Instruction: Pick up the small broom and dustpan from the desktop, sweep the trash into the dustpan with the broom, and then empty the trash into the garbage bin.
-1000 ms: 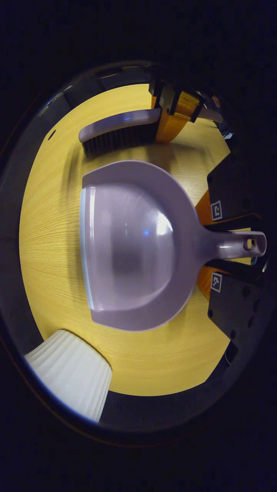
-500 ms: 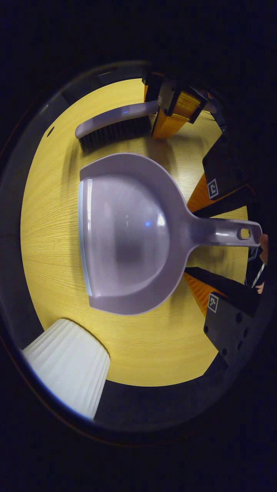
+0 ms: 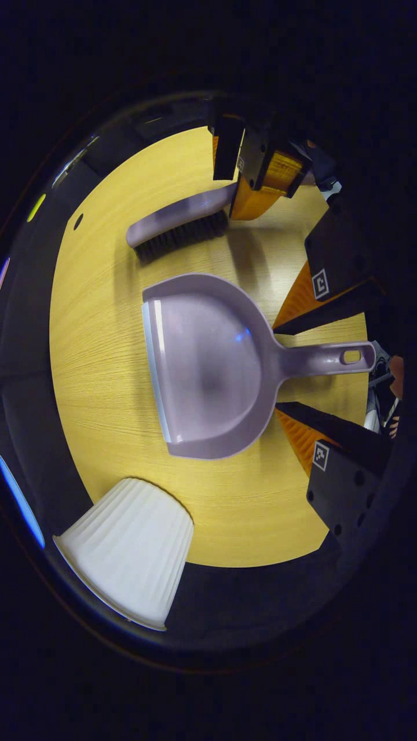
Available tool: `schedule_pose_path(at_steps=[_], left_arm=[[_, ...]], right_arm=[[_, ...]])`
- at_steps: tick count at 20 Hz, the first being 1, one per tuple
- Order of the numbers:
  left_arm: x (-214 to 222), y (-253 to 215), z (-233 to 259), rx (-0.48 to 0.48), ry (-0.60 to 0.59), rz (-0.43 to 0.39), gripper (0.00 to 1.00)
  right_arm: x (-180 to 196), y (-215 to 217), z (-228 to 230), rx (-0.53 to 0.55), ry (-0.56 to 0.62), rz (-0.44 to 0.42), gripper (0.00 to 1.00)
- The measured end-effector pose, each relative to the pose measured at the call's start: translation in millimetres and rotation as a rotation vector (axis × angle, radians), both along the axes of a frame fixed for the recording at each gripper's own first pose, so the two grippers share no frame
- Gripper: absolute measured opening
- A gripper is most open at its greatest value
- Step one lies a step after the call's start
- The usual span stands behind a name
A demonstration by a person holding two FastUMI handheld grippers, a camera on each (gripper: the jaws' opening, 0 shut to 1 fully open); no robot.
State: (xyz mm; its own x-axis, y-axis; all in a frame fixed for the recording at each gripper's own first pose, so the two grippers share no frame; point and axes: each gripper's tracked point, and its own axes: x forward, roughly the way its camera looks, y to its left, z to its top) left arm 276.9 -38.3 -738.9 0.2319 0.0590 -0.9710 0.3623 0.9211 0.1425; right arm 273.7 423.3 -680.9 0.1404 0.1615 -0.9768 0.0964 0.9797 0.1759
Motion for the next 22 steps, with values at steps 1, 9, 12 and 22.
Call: schedule_pose_path(at_steps=[1,9,12,22], left_arm=[[1.5,0.9,8.0,0.002,-0.029,-0.011,0.71],[-26.8,-25.9,83.4,-0.183,-0.237,-0.080,0.72],[-39.1,-43.4,130.3,-0.353,-0.354,-0.078,0.72],[-98.0,-56.0,320.9,-0.608,-0.923,-0.213,0.71]], right_arm=[[0.4,-1.8,5.9,0.001,-0.014,-0.002,1.00],[-5.6,-33.1,84.7,0.002,-0.215,-0.051,1.00],[-11.7,-49.1,121.2,-0.021,-0.330,-0.068,0.94],[-49.8,-80.7,320.5,-0.183,-0.941,-0.080,0.99]])
